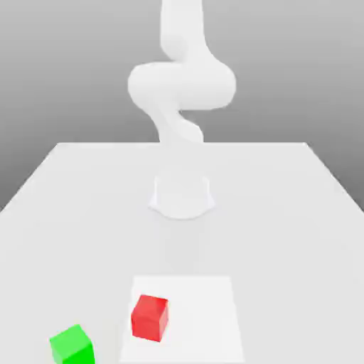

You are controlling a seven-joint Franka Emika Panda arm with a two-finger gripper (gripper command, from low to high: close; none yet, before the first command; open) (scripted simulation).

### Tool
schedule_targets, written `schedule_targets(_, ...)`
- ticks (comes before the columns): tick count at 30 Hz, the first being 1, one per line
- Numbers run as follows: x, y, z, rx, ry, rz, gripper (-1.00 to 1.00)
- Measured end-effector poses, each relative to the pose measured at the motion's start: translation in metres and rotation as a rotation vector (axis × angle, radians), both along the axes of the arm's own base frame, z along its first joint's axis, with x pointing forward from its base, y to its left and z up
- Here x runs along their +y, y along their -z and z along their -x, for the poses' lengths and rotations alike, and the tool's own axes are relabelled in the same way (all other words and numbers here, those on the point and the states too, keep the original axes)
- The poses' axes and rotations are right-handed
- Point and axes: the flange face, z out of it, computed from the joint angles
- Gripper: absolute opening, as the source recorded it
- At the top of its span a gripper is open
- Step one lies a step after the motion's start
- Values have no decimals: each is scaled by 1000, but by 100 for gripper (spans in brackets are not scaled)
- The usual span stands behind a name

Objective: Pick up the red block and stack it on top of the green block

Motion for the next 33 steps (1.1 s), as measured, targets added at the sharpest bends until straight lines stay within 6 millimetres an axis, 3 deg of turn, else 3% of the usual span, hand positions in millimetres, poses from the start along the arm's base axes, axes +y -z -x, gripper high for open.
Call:
schedule_targets(5,-12,99,-55,162,48,-18,0)
schedule_targets(11,-27,222,-87,350,104,-41,0)
schedule_targets(16,-39,326,-87,507,152,-62,0)
schedule_targets(22,-50,443,-58,689,212,-89,0)
schedule_targets(27,-50,506,-53,715,218,-92,0)
schedule_targets(28,-50,517,-52,715,218,-92,-100)
schedule_targets(33,-50,516,-52,715,218,-91,-100)
